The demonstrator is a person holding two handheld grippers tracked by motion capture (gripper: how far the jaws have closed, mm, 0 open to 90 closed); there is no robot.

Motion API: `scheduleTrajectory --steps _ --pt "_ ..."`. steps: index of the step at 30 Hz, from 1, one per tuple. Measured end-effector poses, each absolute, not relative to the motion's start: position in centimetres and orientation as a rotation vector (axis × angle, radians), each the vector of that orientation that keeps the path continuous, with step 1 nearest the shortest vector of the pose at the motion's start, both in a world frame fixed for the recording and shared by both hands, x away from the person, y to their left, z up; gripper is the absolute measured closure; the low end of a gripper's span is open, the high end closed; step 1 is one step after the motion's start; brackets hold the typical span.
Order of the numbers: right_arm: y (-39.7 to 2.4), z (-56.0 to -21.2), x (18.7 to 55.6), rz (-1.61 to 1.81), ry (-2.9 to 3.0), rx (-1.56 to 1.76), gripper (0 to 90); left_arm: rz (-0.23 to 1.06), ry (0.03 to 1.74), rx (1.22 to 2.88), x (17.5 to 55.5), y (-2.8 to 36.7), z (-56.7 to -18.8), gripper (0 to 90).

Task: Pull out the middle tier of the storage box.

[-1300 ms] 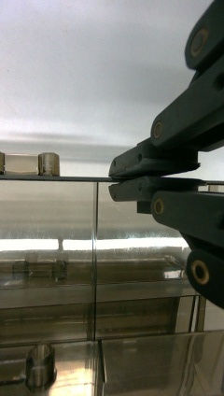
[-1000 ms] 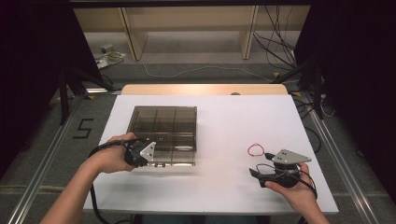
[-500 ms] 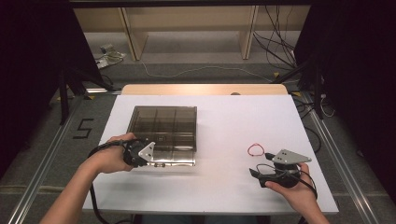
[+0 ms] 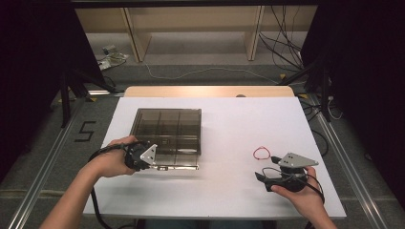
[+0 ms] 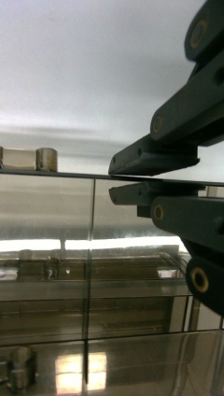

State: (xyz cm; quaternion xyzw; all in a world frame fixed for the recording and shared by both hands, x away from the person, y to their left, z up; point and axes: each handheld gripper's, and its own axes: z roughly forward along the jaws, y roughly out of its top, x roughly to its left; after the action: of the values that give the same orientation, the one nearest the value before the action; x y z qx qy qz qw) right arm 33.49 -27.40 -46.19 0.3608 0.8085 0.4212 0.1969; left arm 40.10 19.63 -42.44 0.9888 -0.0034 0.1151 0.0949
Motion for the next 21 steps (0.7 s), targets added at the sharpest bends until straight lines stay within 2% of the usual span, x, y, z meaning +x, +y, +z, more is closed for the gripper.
scheduleTrajectory --steps 10,16,21 --pt "-27.4 -46.2 33.5 1.178 2.267 1.016 16.0 0.365 0.155 2.825 39.6 20.2 -42.1 60.8" --pt "-27.3 -46.2 33.4 1.178 2.267 1.014 16.0 0.424 0.267 2.750 39.5 20.5 -41.9 48.5" --pt "-27.3 -46.2 33.5 1.178 2.266 1.015 16.0 0.439 0.297 2.713 39.3 20.7 -41.9 40.3"
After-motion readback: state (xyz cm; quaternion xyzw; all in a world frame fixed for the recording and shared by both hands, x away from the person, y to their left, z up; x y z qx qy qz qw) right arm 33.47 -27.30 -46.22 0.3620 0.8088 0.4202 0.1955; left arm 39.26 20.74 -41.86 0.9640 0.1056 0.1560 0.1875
